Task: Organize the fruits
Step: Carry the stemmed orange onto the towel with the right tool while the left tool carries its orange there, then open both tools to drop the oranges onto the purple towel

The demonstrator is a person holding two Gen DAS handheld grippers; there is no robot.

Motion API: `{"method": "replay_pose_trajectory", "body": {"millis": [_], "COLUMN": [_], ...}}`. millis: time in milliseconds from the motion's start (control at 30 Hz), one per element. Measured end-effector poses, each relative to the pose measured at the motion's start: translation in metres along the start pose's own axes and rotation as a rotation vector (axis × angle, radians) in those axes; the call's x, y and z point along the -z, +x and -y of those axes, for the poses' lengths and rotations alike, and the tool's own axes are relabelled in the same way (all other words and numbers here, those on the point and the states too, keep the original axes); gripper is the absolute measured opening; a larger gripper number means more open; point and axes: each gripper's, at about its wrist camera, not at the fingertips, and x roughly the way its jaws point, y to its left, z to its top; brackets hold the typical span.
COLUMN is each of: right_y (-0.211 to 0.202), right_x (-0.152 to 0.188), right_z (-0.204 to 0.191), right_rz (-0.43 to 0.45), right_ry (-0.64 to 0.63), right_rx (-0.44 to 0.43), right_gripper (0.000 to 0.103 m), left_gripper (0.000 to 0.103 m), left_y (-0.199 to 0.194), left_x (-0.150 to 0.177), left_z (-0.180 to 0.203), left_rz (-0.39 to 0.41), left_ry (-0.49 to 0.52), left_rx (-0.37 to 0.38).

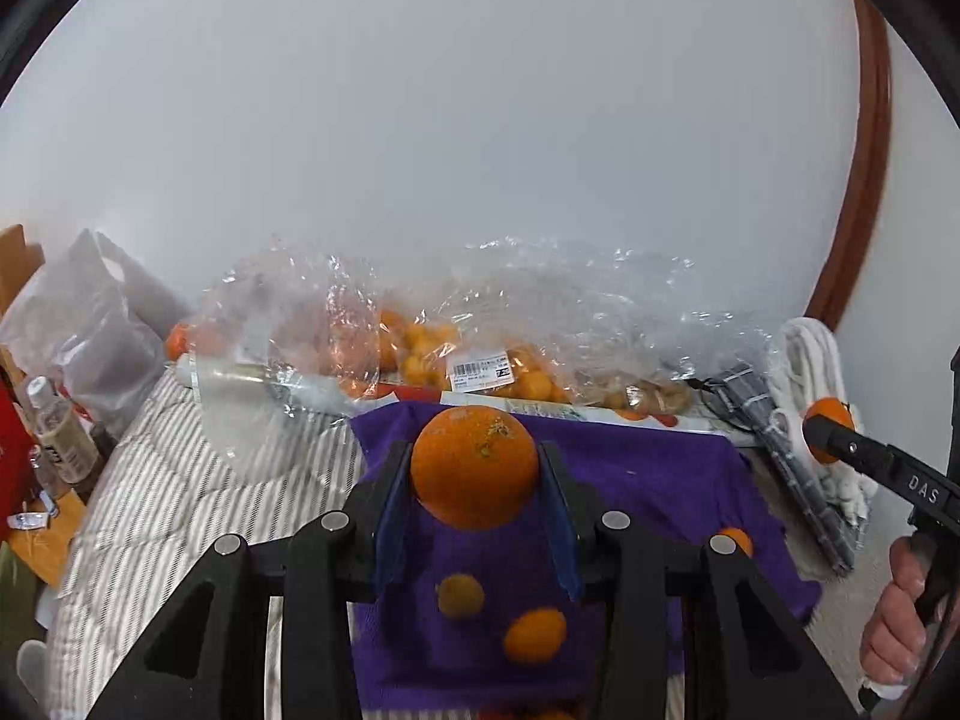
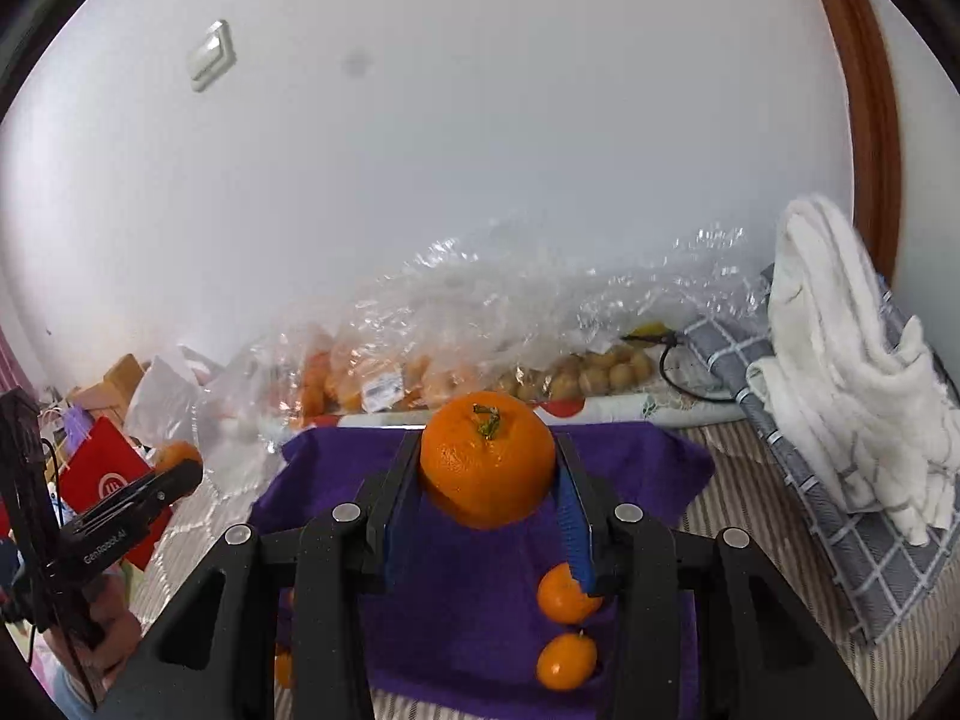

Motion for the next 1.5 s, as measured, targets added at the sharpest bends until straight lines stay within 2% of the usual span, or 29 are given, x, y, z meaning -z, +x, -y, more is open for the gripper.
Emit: {"method": "replay_pose_trajectory", "body": {"millis": [133,233,500,667,800,967,1200,1333,1500], "right_y": [0.031,0.05,0.084,0.09,0.09,0.095,0.095,0.093,0.085], "right_x": [0.015,0.025,0.044,0.049,0.05,0.055,0.058,0.058,0.057], "right_z": [0.017,0.024,0.036,0.038,0.036,0.034,0.036,0.039,0.032], "right_rz": [-0.062,-0.108,-0.206,-0.225,-0.239,-0.261,-0.269,-0.263,-0.252], "right_ry": [0.02,0.003,0.007,0.008,-0.011,-0.031,-0.035,-0.016,-0.039], "right_rx": [0.001,0.032,0.076,0.078,0.08,0.102,0.115,0.11,0.112], "right_gripper": [0.042,0.041,0.042,0.042,0.042,0.042,0.042,0.043,0.05], "left_gripper": [0.039,0.039,0.039,0.039,0.039,0.039,0.039,0.039,0.039], "left_y": [0.031,0.048,0.062,0.065,0.062,0.066,0.077,0.077,0.072], "left_x": [0.015,0.022,0.028,0.03,0.032,0.039,0.043,0.045,0.047], "left_z": [-0.01,-0.02,-0.042,-0.035,-0.023,-0.008,-0.016,-0.014,-0.014], "left_rz": [-0.041,-0.105,-0.133,-0.118,-0.106,-0.103,-0.148,-0.147,-0.132], "left_ry": [-0.034,-0.053,-0.138,-0.088,-0.043,0.039,0.003,0.015,0.006], "left_rx": [0.008,0.022,0.054,0.031,0.051,0.025,0.037,0.033,0.053]}}
